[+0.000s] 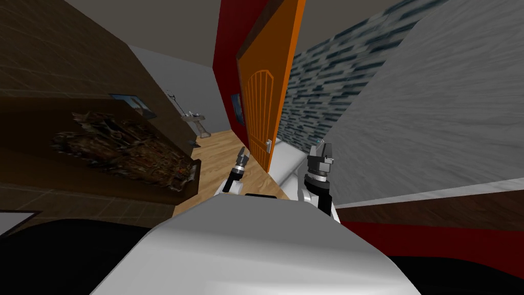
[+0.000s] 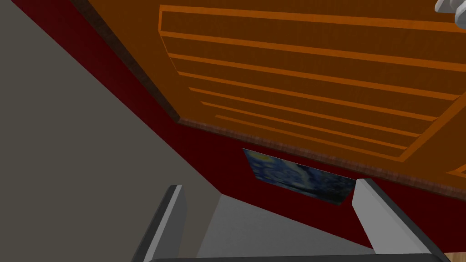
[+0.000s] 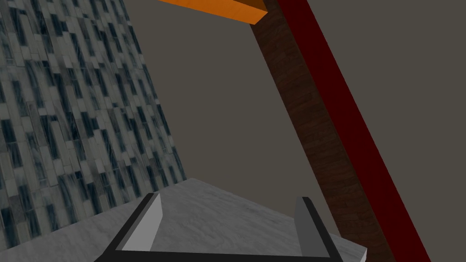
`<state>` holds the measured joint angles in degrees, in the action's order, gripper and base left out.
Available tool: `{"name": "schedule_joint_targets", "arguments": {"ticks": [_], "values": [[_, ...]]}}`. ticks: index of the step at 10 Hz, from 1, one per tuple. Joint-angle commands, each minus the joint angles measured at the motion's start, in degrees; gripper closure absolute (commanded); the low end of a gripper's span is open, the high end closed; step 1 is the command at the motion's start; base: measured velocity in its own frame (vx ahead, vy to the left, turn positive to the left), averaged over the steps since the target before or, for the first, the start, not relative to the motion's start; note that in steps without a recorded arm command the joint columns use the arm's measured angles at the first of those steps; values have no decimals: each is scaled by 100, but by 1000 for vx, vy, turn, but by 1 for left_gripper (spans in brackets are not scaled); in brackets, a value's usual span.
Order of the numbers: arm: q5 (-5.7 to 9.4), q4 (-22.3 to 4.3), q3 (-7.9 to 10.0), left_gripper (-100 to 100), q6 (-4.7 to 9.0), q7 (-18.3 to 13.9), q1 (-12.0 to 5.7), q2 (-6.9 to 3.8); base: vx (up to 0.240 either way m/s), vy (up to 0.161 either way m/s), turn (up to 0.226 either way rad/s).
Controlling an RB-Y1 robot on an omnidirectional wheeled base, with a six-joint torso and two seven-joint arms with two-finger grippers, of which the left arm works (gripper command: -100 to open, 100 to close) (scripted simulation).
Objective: Push the door open
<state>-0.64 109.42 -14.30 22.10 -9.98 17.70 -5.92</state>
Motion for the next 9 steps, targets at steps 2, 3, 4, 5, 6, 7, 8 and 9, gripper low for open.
{"name": "schedule_joint_targets", "arguments": {"ticks": [2, 3, 4, 5, 6, 7, 8, 9], "values": [[-38, -369, -201, -100, -82, -3, -216, -52, 102, 82, -143], [-47, -465, -254, -100, -100, -7, -267, -73, 129, 99, -179], [-63, -658, -361, -100, -136, -16, -369, -111, 117, 113, -194], [-71, -754, -415, -100, -154, -21, -419, -131, 115, 106, -140], [-88, -945, -521, -100, -190, -30, -520, -168, 126, 108, -200], [-96, -1039, -573, -100, -208, -34, -569, -186, 114, 103, -111], [-104, -1132, -625, -100, -225, -38, -618, -203, 98, 79, -94], [-120, -1319, -729, -100, -260, -47, -717, -238, 108, 97, -202]]}}
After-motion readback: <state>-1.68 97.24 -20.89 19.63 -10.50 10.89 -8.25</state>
